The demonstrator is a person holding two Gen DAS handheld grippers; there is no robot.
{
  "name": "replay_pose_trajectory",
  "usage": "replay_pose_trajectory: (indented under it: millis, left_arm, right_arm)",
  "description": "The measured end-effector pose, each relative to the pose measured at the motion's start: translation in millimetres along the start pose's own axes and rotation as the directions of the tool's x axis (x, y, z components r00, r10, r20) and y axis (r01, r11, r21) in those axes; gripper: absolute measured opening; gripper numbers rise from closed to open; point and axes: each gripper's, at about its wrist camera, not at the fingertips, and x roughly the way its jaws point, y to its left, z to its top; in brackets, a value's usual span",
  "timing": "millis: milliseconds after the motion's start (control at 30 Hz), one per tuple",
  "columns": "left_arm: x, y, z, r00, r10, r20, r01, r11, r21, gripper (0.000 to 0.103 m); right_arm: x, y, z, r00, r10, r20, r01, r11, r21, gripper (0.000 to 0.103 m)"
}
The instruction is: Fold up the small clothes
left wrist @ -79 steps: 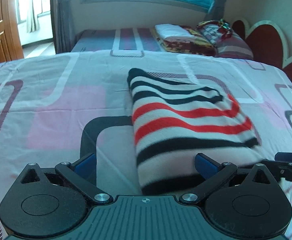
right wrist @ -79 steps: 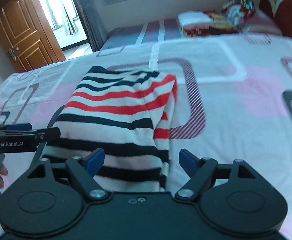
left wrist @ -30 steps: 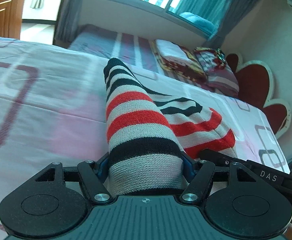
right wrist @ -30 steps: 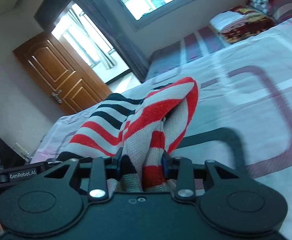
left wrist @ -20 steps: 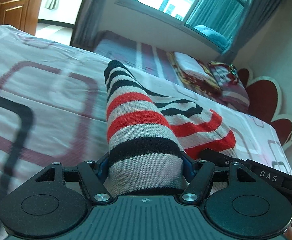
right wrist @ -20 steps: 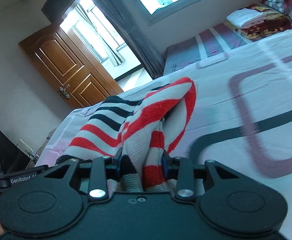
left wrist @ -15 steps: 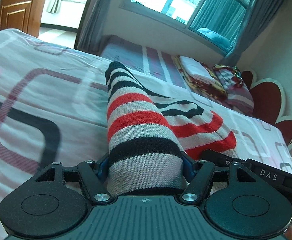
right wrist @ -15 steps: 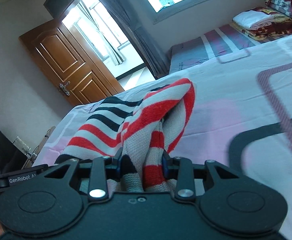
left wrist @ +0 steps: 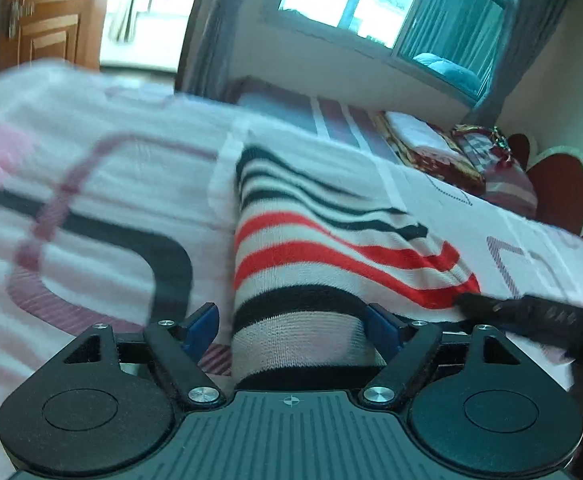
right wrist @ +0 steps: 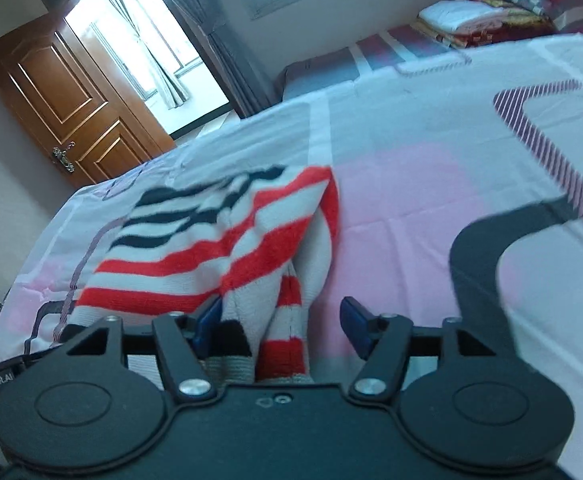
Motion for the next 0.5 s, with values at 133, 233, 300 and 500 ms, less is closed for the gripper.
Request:
replay_pose_trajectory:
  millis: [133, 233, 300, 500]
  left_arm:
    - [-23, -11, -6, 1.000, 0.031, -0.002, -0.031, 0.999, 0.043, 0.080]
    - [-24, -17, -17, 0.998, 0.055, -0.040, -0.053, 0.997, 0.049, 0.080]
    - [-15, -19, -28, 0.993, 0.086, -0.078, -0.081, 0.995, 0.062, 0.080]
    - [-14, -20, -36, 0.988, 0.103, -0.115, -0.096, 0.994, 0.060, 0.080]
  right_arm:
    - [-32, 25, 2, 0.999, 0.005, 0.048, 0.001, 0.994, -0.110, 0.039]
    - [-52, 45, -9, 0.997, 0.025, 0.070, -0.011, 0.982, -0.190, 0.039]
    - [-57, 52, -17, 0.998, 0.024, 0.064, -0.009, 0.976, -0.219, 0.039]
    - [-36, 32, -48, 0.998, -0.060, -0.028, 0.054, 0.984, -0.167, 0.038]
